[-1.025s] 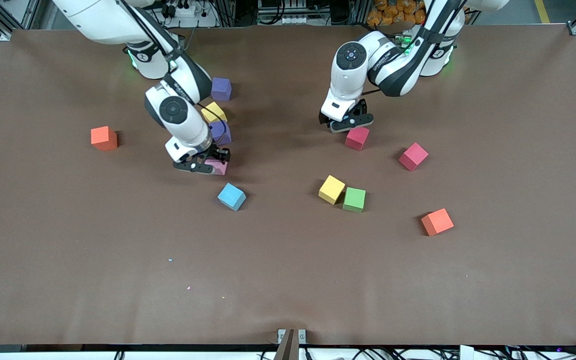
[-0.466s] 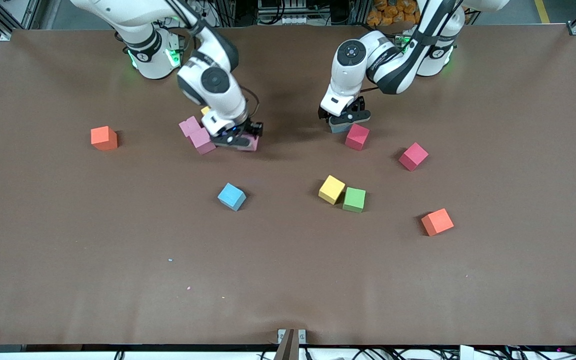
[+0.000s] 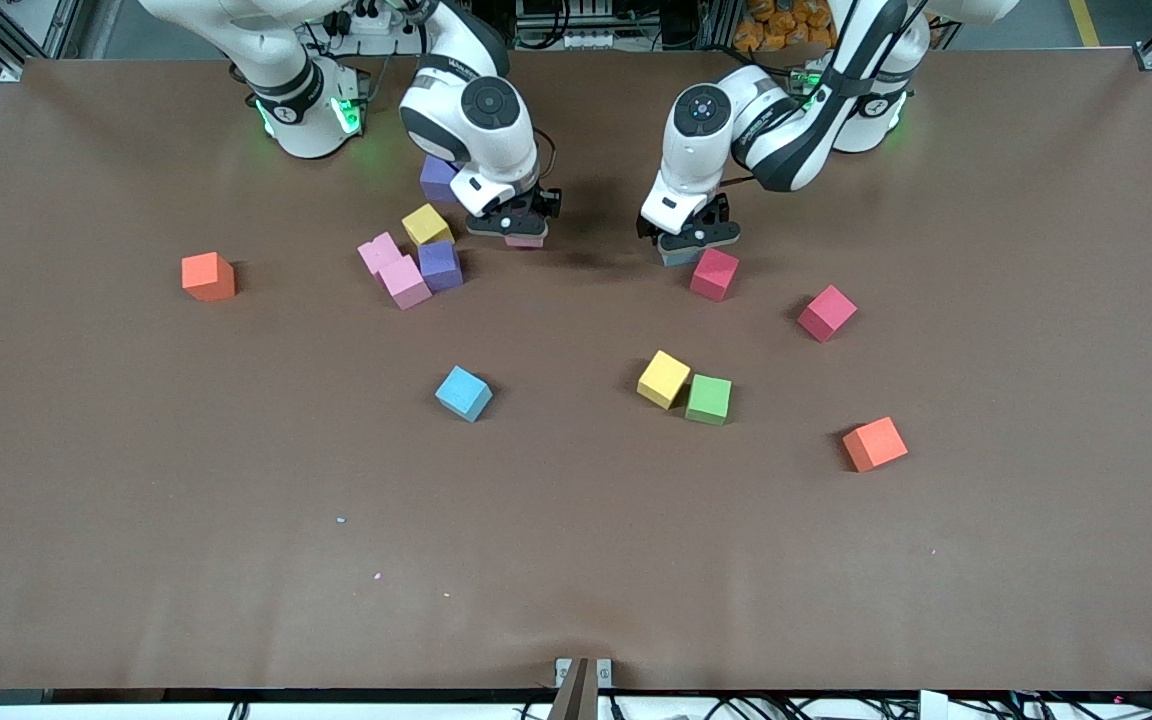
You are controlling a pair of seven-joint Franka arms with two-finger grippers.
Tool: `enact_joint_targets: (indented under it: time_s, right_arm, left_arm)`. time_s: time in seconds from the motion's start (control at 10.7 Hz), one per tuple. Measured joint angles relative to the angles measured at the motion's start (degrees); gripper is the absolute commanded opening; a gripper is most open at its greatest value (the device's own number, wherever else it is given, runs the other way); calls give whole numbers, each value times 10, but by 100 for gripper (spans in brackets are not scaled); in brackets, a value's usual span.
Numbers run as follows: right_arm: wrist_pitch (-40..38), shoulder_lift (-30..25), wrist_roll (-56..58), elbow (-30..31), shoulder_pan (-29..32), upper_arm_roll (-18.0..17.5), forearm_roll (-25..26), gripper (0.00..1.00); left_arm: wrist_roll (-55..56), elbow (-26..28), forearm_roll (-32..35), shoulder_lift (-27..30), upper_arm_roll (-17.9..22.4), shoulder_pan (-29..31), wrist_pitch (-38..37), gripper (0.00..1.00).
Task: Arrange 11 blocks into digit 3
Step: 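Place the pink and cyan blocks side by side with both grippers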
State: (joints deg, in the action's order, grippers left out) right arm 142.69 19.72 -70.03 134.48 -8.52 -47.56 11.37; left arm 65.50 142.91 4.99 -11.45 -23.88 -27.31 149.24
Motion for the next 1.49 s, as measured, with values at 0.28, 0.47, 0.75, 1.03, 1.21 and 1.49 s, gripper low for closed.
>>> enact_joint_targets:
  time_s: [0.28, 0.47, 0.75, 1.03, 1.21, 1.49]
  right_arm:
    - [48, 5, -17, 6, -20, 0, 1, 0]
    - [55, 9, -20, 6, -32, 0, 18, 0]
    - [57, 38, -84, -5, -41, 1, 102, 0]
    - [57, 80, -137, -42, -43, 16, 161, 0]
    - [55, 108, -138, -68, -49, 33, 162, 0]
    - [48, 117, -141, -83, -55, 36, 162, 14]
  left_arm:
    - [5, 6, 0, -9, 0, 0, 9, 97]
    - [7, 9, 0, -9, 1, 0, 9, 91]
    - [9, 11, 0, -10, 2, 2, 9, 68]
    - [12, 11, 0, -11, 5, 5, 10, 19]
    - [28, 11, 0, -9, 5, 5, 10, 17]
    - [124, 2, 0, -2, 3, 6, 6, 15]
